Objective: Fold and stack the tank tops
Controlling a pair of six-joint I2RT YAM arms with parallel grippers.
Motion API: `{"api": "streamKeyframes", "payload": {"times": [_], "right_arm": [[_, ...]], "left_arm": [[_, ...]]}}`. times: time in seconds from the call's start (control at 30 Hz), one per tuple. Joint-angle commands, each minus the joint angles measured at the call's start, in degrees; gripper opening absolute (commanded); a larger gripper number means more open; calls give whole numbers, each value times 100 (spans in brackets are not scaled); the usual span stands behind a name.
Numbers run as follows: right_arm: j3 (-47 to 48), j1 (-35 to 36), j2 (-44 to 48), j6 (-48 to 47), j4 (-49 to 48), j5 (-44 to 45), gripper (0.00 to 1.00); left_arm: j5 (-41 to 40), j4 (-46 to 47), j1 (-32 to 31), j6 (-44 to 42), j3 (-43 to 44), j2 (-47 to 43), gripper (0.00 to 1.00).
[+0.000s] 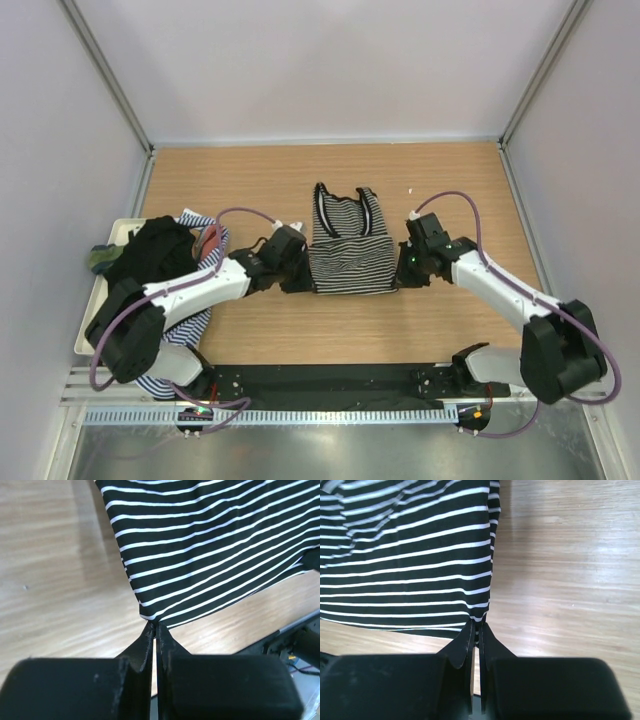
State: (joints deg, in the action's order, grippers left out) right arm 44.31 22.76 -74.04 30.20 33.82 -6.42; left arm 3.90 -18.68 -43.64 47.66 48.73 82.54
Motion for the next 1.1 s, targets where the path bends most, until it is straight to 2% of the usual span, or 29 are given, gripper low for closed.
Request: {"api": "streamKeyframes", "payload": {"times": [0.0, 0.13, 0.33, 0.5, 0.63, 0.87, 1.07], "right_arm": [[-10, 87, 653, 197, 353, 246, 2], [-160, 97, 646, 241, 274, 308, 4], [-617, 140, 785, 434, -16, 61, 2], [-547, 132, 961, 399, 264, 105, 2], [-485, 149, 1198, 452, 449, 52, 2], [287, 141, 1779, 540, 1073, 88, 2], [692, 141, 1814, 435, 1443, 132, 3]], "left_arm": [[-337, -259, -162, 208, -196, -519, 0], [-592, -216, -531, 375, -399, -511, 0], [-636, 66, -681, 630, -733, -476, 0], [-487, -83, -699, 648, -646, -756, 0], [-618, -320, -1058, 779, -531, -862, 0], [-742, -795, -1094, 894, -303, -1521, 0], [-681, -1164, -1112, 990, -83, -1961, 0]]}}
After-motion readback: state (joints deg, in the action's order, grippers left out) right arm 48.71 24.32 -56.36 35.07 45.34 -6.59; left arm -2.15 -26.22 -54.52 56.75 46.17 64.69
